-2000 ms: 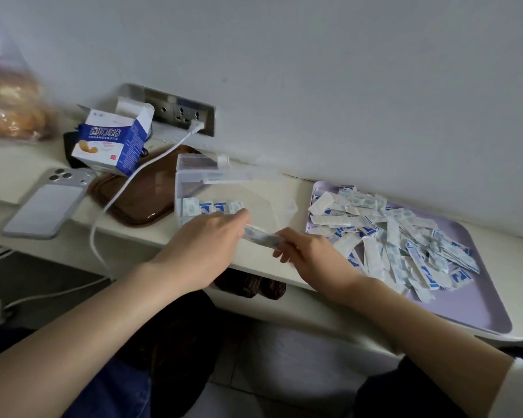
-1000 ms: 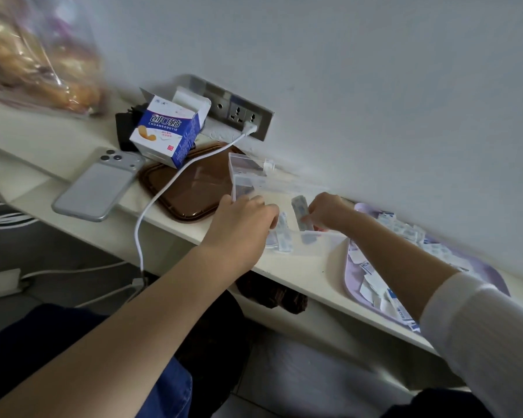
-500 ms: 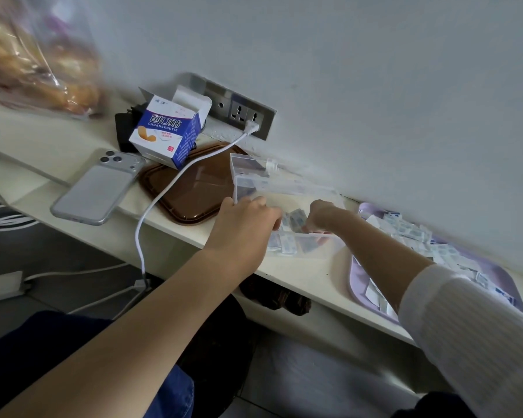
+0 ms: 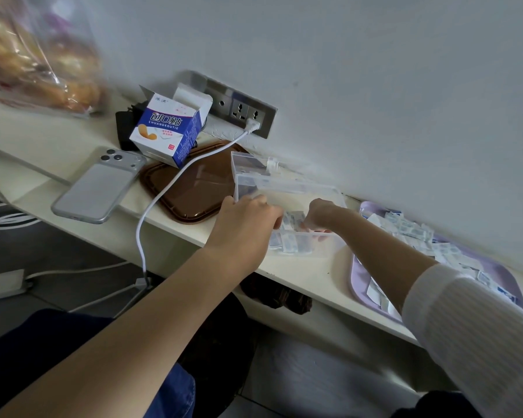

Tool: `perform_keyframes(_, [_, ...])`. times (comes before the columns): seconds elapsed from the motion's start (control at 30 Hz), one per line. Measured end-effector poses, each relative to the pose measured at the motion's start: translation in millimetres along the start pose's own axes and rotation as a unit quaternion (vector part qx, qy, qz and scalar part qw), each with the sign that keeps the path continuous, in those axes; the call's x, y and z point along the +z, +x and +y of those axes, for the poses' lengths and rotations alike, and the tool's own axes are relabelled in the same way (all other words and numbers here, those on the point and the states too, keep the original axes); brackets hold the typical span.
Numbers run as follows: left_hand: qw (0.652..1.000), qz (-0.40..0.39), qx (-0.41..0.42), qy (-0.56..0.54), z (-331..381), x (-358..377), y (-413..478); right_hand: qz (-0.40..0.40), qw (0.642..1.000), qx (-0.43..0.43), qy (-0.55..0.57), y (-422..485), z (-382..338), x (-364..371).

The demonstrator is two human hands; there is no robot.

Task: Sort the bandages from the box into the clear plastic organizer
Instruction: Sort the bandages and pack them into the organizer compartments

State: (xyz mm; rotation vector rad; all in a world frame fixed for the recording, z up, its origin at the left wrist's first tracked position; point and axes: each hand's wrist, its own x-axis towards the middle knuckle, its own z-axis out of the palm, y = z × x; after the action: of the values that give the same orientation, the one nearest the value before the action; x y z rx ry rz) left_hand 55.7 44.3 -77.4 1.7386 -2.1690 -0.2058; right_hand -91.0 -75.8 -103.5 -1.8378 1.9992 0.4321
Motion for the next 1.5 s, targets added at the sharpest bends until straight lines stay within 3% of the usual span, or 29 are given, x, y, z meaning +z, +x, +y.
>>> perform_keyframes(0.5, [1.0,0.006,0.001,0.001,0,4,2,0.02,0.993,-0.065,-0.098,5,5,3])
perform_keyframes(0.67, [1.0,0.007,0.0,0.016,1,5,3,0.041,0.993,-0.086,-0.067,3,11,1])
perform_keyframes(0.8, [0.999,0.019,-0.003,0.038,3,8,4,0.142,0.98,-0.139,-0.003,-18,20,-2])
perform_keyframes(0.97, [0.996,0.031,0.003,0.08,11,15,3,0.317,0.912,-0.257,0.032,-62,46,1])
perform_keyframes(1.1, [0.993,0.047,0.011,0.109,18,19,3,0.369,0.884,-0.285,0.046,-79,88,9])
perform_keyframes(1.3, [0.978,0.127,0.116,0.117,40,39,-1,0.299,0.936,-0.183,0.01,-73,180,29])
perform_keyframes(1.5, [0.975,0.064,0.199,0.073,83,79,-3,0.182,0.981,-0.062,0.01,-62,244,33])
